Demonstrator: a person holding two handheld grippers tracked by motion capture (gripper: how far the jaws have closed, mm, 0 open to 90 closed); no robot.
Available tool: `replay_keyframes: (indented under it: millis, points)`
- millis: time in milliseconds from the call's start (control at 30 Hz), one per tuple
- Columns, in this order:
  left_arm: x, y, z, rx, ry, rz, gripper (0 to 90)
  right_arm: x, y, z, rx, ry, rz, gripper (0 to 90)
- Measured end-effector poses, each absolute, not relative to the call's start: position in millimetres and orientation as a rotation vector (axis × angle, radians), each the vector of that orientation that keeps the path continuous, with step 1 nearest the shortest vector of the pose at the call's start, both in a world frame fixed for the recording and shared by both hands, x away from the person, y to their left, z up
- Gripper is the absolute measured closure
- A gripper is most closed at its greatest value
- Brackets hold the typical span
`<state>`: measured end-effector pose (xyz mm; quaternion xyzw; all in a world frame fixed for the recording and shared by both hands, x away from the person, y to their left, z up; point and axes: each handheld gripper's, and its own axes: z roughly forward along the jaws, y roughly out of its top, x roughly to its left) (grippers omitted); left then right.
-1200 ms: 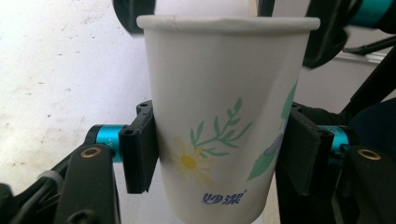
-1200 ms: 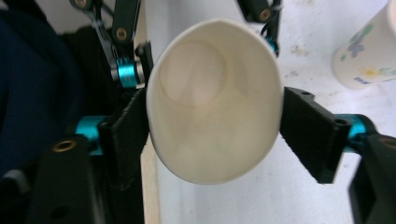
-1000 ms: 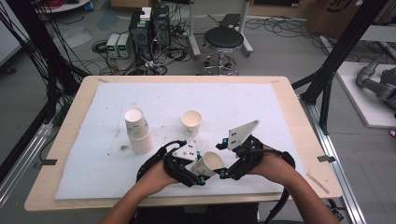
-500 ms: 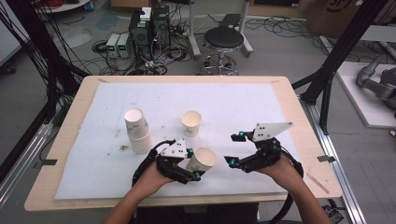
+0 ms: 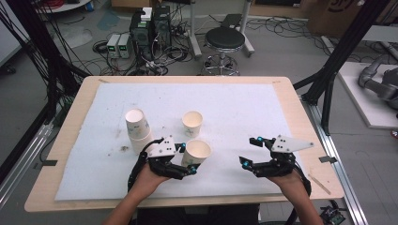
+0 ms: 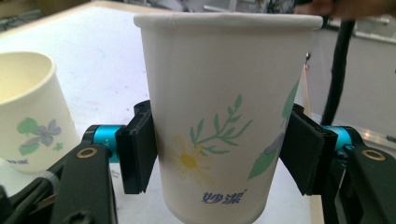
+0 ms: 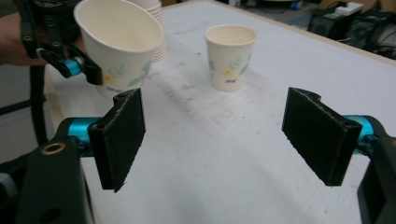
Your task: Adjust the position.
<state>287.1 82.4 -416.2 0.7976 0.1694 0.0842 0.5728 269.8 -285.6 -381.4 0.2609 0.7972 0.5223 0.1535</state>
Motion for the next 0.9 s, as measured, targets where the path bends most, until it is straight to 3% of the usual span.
replay_keyframes:
  millis: [900]
  points:
    - [283, 97, -414, 1.726, 0.404, 0.285, 33.9, 266, -309, -391, 0.827, 2.149, 1.448, 22.1]
